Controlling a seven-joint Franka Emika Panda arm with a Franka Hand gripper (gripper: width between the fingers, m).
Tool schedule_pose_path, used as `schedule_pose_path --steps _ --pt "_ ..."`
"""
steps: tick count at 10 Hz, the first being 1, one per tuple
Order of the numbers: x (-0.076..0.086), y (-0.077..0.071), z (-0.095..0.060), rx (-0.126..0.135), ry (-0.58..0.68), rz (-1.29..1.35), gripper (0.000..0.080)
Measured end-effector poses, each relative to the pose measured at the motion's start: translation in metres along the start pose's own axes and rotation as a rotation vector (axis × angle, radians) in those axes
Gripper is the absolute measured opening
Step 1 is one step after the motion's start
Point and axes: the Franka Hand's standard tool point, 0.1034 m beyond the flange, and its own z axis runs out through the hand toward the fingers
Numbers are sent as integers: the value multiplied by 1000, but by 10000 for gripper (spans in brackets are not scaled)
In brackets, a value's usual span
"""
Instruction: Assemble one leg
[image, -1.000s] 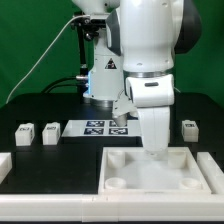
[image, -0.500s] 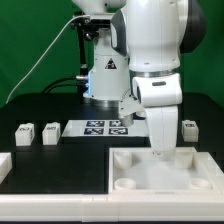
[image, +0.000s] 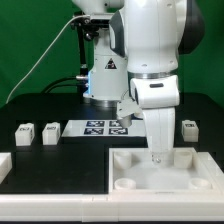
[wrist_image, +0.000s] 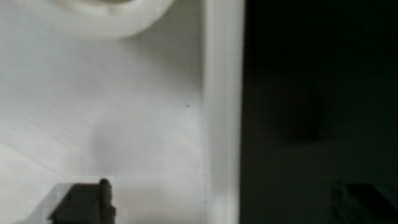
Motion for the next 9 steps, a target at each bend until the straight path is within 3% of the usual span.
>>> schedule_pose_path --steps 3,6,9 --pt "6 1 -6 -10 -1 51 647" --pt "11 -10 -32 -37 -14 128 649" --pt "9 -13 -33 -36 -16 177 649"
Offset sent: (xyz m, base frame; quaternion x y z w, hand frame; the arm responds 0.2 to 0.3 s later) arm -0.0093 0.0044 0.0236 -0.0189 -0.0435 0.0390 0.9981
